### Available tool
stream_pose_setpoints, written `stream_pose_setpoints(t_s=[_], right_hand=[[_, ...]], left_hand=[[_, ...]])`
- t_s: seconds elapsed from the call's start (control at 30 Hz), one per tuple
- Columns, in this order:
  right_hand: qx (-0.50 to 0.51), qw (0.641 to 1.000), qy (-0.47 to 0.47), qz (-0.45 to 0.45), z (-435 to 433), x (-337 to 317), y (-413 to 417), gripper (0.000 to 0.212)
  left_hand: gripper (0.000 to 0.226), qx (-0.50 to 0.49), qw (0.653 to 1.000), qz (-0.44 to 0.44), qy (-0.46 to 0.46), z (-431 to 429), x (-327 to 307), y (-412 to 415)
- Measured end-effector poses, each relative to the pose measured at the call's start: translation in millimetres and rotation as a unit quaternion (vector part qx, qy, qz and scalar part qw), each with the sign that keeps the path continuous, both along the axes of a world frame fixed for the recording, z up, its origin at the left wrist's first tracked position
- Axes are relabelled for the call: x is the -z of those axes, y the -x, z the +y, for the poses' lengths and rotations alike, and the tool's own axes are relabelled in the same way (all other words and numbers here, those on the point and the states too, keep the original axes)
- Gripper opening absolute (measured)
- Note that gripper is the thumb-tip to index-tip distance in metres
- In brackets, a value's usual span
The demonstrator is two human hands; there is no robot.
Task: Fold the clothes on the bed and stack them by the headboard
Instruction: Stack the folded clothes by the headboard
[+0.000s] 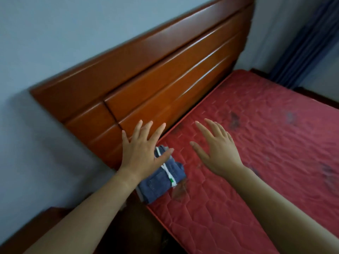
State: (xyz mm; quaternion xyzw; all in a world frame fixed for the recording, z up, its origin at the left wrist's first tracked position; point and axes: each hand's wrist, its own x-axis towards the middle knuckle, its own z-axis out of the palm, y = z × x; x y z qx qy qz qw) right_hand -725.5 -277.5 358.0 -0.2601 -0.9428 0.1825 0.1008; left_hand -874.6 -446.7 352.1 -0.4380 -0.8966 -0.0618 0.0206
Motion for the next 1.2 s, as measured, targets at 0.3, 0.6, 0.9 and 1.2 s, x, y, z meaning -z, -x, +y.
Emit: stream_pose_setpoints(t_s=[0.3, 0.6, 0.9, 1.2], right_hand=[[0.201, 0.979, -0.037, 0.026, -15.7, -52.7, -230.7, 0.073], [0.455, 0.889, -0.051, 0.007, -113.5, -68.8, -518.8, 0.067], [0.654, 0.756, -0.025, -0.007, -234.4, -68.1, -730.3, 0.067], [0.738, 0.674, -0.009, -0.028, -245.8, -51.2, -881.6, 0.069]], left_hand=[[0.082, 0.187, 0.982, -0.001, -0.030, 56.8, -58.5, -172.6], [0.080, 0.428, 0.902, -0.033, -0.052, 77.9, -65.6, -445.9], [0.079, 0.647, 0.760, -0.049, -0.031, 66.4, -68.9, -691.6], [0.081, 0.735, 0.674, -0.077, -0.026, 85.7, -49.9, -886.6]])
